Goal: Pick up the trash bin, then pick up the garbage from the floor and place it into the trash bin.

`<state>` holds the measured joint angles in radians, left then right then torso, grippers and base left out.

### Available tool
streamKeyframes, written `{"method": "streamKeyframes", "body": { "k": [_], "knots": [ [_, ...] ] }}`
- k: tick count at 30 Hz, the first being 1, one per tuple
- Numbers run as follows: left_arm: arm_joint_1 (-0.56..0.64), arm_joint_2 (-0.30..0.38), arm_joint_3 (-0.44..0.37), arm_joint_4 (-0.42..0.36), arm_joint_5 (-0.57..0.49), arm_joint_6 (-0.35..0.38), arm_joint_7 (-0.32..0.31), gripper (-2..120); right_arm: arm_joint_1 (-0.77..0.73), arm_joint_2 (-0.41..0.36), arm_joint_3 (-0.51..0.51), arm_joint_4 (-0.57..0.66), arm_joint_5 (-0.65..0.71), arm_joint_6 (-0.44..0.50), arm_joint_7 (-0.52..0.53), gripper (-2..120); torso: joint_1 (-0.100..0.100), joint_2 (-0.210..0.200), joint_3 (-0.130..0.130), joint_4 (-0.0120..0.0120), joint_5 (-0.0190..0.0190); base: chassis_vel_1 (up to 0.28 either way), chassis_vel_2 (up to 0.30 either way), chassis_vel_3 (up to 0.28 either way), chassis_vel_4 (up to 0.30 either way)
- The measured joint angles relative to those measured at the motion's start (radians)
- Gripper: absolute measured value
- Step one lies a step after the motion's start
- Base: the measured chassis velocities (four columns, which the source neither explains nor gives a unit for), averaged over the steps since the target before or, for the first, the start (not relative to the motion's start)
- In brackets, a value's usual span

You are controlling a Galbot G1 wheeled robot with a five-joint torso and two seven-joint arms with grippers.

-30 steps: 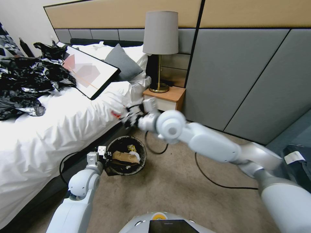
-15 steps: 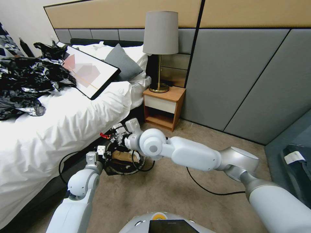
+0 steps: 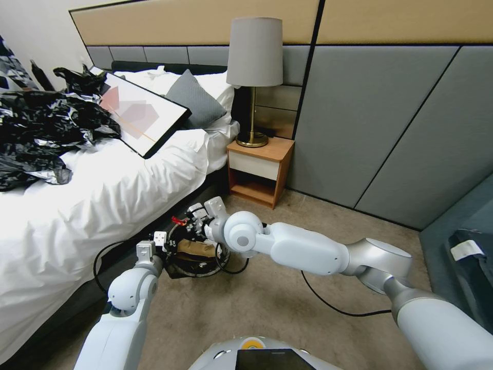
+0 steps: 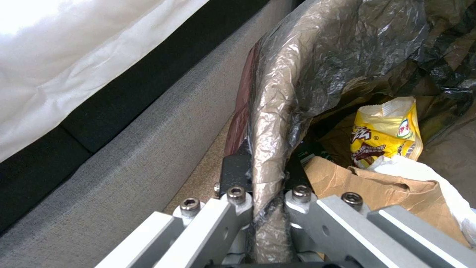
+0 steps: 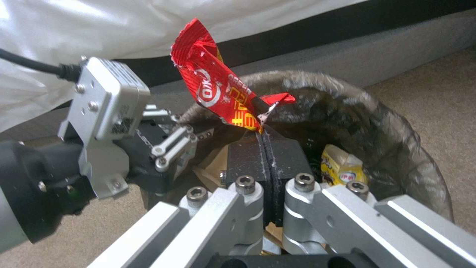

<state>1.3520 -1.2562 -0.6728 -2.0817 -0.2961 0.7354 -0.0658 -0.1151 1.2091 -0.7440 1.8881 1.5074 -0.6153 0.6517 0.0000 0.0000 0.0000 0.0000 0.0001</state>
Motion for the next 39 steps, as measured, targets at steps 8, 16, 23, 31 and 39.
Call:
{"method": "streamKeyframes", "body": {
  "k": [8, 16, 23, 31, 39],
  "knots": [
    [0.000, -0.002, 0.002, 0.003, 0.001, 0.000, 0.000, 0, -0.010, -0.009, 0.000, -0.011, -0.036, -0.005, -0.022, 3, 0.000, 0.000, 0.000, 0.0000, 0.0000, 0.000, 0.000, 0.000, 0.000],
    [-0.001, -0.001, -0.001, 0.006, 0.001, 0.000, 0.000, 0, -0.012, -0.001, 0.004, -0.024, -0.038, -0.010, -0.011, 33, 0.000, 0.000, 0.000, 0.0000, 0.0000, 0.000, 0.000, 0.000, 0.000],
    [0.005, -0.001, -0.006, 0.007, 0.001, 0.000, 0.001, 0, -0.015, 0.006, 0.005, -0.039, -0.043, -0.015, -0.007, 55, 0.000, 0.000, 0.000, 0.0001, 0.0000, 0.000, 0.000, 0.000, 0.000],
    [0.006, -0.002, -0.005, 0.008, 0.001, 0.000, 0.002, 0, -0.024, 0.002, 0.008, -0.044, -0.052, -0.017, -0.010, 85, 0.000, 0.000, 0.000, 0.0001, 0.0000, 0.000, 0.000, 0.000, 0.000],
    [0.007, 0.001, -0.005, 0.007, 0.001, 0.000, 0.002, 0, -0.029, -0.023, 0.033, -0.028, -0.081, -0.011, -0.014, 100, 0.000, 0.000, 0.000, 0.0002, -0.0001, 0.000, 0.000, 0.000, 0.000]
  ]
}}
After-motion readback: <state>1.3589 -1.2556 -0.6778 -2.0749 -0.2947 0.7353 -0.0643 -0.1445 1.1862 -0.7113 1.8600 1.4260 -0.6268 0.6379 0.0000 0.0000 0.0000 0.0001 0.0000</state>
